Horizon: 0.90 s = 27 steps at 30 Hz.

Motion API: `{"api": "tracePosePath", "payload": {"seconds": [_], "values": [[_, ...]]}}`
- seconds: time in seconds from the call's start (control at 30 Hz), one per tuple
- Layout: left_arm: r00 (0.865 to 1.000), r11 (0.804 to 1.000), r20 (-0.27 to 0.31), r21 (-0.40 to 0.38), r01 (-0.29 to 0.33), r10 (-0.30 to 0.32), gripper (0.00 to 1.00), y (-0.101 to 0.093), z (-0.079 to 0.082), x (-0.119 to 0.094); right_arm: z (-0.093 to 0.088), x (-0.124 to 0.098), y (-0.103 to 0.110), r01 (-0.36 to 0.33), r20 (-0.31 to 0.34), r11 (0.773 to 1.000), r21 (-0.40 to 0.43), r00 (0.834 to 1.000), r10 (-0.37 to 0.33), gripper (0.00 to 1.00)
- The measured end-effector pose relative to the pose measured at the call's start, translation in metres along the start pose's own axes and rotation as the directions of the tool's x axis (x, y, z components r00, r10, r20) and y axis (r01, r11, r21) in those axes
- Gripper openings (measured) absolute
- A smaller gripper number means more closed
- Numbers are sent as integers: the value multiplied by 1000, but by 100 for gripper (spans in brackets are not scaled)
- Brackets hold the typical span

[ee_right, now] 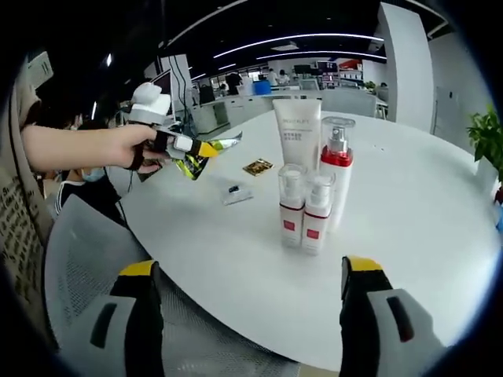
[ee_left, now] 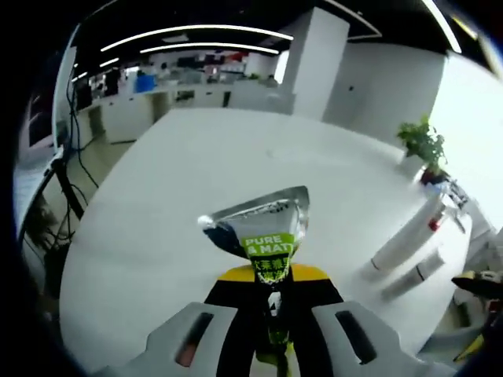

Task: Arrange the skincare products in the storage area until every visible bottle or jar stands upright without overlapping.

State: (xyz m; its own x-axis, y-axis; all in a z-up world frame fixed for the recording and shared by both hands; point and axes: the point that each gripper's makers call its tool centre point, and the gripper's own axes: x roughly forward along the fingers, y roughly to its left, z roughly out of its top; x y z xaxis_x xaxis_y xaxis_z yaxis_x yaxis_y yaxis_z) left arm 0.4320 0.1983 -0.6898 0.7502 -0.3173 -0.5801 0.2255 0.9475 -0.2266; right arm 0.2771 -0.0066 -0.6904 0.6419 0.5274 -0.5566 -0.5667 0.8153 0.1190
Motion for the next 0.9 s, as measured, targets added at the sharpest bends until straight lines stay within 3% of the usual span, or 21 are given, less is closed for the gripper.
{"api": "tracePosePath", "payload": {"seconds": [0.4,0.9], "values": [[995,995,39,-14,97,-96,9,-30,-7,-35,0,1,8,-31,-6,999,-40,1000,30,93],[974,975,77,88,205,-211,9,-72,-8,-74,1,3,15,-49,0,997,-52,999,49,90]]}}
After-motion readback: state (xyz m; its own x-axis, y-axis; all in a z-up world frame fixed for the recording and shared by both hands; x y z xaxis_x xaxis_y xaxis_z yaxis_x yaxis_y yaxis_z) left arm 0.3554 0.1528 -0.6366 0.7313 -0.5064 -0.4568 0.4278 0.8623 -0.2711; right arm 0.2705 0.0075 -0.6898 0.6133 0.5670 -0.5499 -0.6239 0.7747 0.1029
